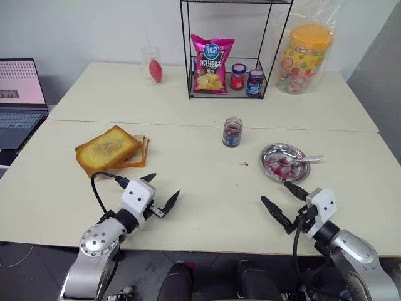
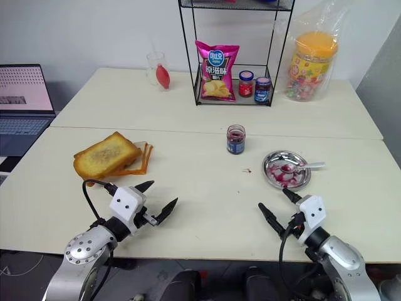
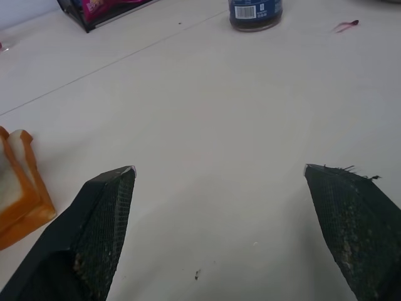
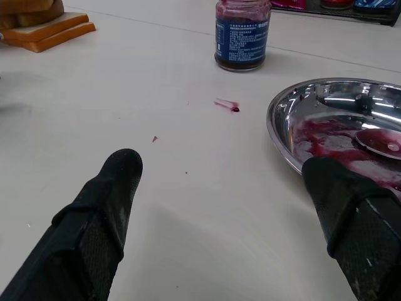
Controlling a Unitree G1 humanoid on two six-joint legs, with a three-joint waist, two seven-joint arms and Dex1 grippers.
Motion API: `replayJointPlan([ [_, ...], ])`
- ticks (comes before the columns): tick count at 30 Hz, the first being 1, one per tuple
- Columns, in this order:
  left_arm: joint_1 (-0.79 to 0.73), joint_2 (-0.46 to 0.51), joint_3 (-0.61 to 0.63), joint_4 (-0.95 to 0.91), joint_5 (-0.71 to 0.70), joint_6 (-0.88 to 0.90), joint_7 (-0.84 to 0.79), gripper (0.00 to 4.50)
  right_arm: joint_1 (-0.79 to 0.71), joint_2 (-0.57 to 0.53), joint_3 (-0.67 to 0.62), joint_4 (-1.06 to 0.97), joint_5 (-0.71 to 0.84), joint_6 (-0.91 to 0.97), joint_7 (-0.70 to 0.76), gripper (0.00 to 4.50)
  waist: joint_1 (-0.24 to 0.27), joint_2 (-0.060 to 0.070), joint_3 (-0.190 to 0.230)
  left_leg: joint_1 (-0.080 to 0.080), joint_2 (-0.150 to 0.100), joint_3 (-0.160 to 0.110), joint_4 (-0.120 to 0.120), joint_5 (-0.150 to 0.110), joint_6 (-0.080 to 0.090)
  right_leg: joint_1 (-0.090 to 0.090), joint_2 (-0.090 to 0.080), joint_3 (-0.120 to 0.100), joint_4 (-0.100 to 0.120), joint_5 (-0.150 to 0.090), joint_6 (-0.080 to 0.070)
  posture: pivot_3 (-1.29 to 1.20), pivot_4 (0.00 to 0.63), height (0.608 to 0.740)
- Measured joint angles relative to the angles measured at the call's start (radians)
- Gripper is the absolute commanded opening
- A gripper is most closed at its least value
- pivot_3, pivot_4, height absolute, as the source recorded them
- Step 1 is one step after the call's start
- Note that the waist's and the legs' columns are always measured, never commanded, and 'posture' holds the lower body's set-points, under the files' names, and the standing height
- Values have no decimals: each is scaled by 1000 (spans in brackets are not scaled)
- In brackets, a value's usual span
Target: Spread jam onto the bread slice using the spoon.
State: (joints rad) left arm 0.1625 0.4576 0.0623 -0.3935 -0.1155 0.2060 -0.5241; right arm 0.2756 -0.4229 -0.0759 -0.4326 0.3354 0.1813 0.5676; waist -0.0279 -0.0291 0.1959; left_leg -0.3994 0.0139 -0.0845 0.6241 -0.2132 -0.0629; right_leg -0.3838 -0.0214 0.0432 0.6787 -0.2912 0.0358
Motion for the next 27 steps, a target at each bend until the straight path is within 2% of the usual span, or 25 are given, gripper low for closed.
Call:
replayJointPlan([
  [17,5,18,-16,-22,-24,-42,-54,4500,-5,0,1,0,7,1,7,4460,0,0,0,0,0,1,0,0,0,0,0,1,0,0,0,0,150,740],
  [25,55,-33,83,-63,-36,-124,34,4500,-49,-1,25,-1,8,2,28,4460,0,0,0,0,0,2,0,0,0,-1,0,2,0,0,0,0,150,740],
  [27,68,-74,120,-106,-30,-136,91,4500,-85,-4,28,0,8,8,35,4460,0,0,0,0,0,2,0,0,0,-1,0,3,0,1,1,0,150,740],
])
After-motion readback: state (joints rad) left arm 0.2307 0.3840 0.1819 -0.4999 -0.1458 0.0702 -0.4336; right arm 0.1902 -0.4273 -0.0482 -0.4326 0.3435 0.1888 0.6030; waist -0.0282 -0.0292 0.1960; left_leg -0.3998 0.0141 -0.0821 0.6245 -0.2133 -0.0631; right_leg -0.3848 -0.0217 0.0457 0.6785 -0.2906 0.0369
